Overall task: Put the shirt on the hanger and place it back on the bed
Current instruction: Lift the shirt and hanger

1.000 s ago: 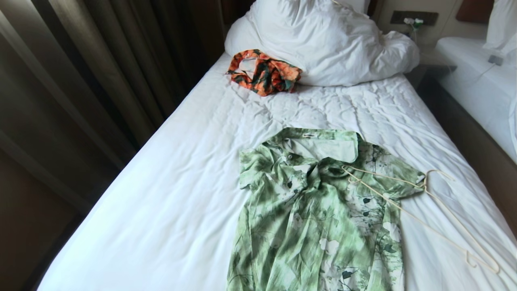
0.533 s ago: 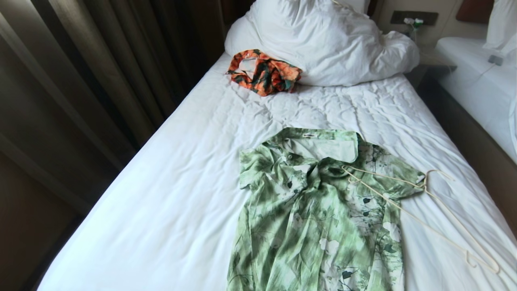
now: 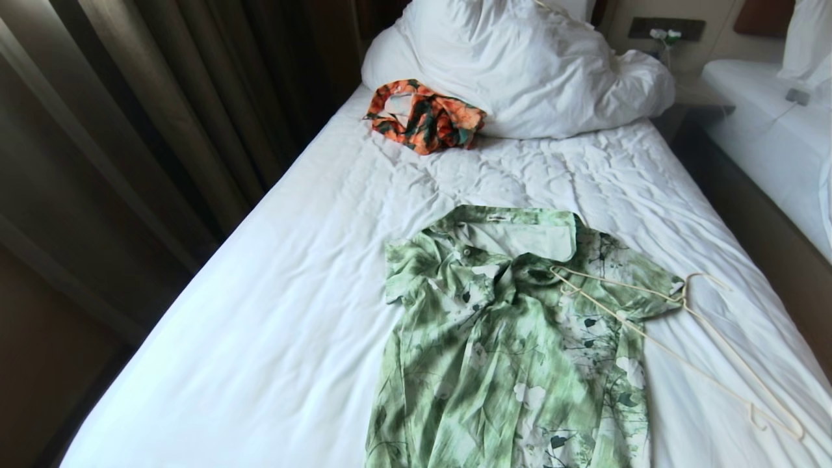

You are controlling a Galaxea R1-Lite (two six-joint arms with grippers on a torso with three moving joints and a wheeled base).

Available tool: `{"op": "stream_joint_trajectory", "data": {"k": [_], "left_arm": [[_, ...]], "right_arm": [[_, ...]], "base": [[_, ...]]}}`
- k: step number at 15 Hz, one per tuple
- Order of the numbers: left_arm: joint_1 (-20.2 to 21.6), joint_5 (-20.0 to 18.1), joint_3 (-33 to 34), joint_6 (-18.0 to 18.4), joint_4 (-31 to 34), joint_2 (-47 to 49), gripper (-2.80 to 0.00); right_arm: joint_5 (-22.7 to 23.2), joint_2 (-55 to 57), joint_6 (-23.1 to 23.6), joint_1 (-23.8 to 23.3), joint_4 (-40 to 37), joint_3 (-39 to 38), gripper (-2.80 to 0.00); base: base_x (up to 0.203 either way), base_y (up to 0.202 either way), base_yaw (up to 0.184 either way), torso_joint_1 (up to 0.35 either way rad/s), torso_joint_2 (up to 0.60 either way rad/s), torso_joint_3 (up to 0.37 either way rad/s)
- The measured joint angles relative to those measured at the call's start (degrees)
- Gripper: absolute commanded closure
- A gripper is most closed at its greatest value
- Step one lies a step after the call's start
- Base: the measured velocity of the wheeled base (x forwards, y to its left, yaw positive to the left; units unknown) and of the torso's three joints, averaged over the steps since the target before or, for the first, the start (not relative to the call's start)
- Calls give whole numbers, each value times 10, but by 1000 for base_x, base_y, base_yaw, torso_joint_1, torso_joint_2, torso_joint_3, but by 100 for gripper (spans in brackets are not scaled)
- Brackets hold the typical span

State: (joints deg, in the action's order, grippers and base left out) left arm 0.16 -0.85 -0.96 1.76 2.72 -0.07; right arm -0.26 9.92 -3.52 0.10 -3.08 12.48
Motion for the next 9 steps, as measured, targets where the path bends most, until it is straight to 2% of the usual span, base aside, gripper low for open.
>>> {"op": "stream_joint_trajectory", "data": {"k": [2,5,9], "left_arm": [[0,0,0,0,0,0,0],[0,0,0,0,0,0,0],[0,0,0,0,0,0,0]], "right_arm": [[0,62,-14,0,1,44,0],[1,167,-60,0,3,115,0],[5,325,-150,-5,5,193,0]], "base": [[0,0,0,0,0,0],[0,0,0,0,0,0],[0,0,0,0,0,0]]}}
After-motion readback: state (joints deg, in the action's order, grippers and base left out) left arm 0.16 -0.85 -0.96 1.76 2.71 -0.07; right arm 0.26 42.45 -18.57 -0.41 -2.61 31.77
